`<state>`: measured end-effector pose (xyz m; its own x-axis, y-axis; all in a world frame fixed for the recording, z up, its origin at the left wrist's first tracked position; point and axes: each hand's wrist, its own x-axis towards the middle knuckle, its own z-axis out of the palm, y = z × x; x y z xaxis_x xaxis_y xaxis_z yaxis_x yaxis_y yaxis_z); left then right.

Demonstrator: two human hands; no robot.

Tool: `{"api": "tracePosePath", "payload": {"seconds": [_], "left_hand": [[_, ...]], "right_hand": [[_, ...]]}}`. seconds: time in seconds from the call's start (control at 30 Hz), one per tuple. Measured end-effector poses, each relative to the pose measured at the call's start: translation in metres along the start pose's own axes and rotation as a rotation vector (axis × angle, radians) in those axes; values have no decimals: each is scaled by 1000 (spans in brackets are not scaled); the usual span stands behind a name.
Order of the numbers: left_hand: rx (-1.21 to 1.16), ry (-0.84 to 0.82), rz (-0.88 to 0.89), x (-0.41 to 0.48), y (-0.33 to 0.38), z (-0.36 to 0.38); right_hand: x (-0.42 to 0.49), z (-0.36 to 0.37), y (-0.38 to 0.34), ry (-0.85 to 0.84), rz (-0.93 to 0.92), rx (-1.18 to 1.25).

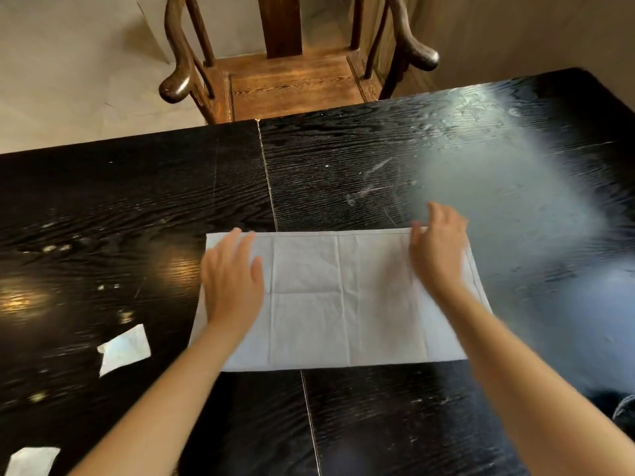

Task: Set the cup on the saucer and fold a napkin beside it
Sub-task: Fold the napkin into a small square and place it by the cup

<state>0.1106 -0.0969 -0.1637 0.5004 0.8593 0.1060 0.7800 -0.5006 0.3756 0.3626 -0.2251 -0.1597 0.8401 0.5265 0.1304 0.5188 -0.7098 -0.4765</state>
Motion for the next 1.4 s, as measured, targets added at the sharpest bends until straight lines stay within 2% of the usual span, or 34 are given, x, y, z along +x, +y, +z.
{"api": "tracePosePath", "payload": {"seconds": [0.07,0.13,0.2,0.47,0.73,0.83,0.93,0.97,1.03,1.07,1.13,1.4], "left_hand": [[111,-129,74,-17,13,17],[187,-204,72,-16,13,30],[228,-229,63,-8,7,38],[293,-206,1,-2,-7,33],[305,-222,7,-2,-9,27],[331,-249,-7,-2,-10,24],[299,-259,-96,-5,8,24],[259,-245,-79,-10,25,28],[182,-228,102,-32,67,39],[170,-262,204,-45,86,45],[189,-315,285,-62,96,51],[347,-237,99,-59,-23,16]], "right_hand": [[-32,26,-38,-120,-314,106],[-66,54,-64,-306,-491,74],[-86,69,-77,-400,-465,8],[-72,52,-44,-360,-334,-239],[-45,13,26,-291,-139,-335],[-38,7,36,-316,-131,-357],[-40,8,33,-311,-136,-354],[-41,8,33,-309,-138,-353],[-40,8,33,-307,-138,-350],[-40,8,34,-307,-136,-349],[-40,9,34,-306,-142,-356],[-40,7,33,-312,-156,-371]]}}
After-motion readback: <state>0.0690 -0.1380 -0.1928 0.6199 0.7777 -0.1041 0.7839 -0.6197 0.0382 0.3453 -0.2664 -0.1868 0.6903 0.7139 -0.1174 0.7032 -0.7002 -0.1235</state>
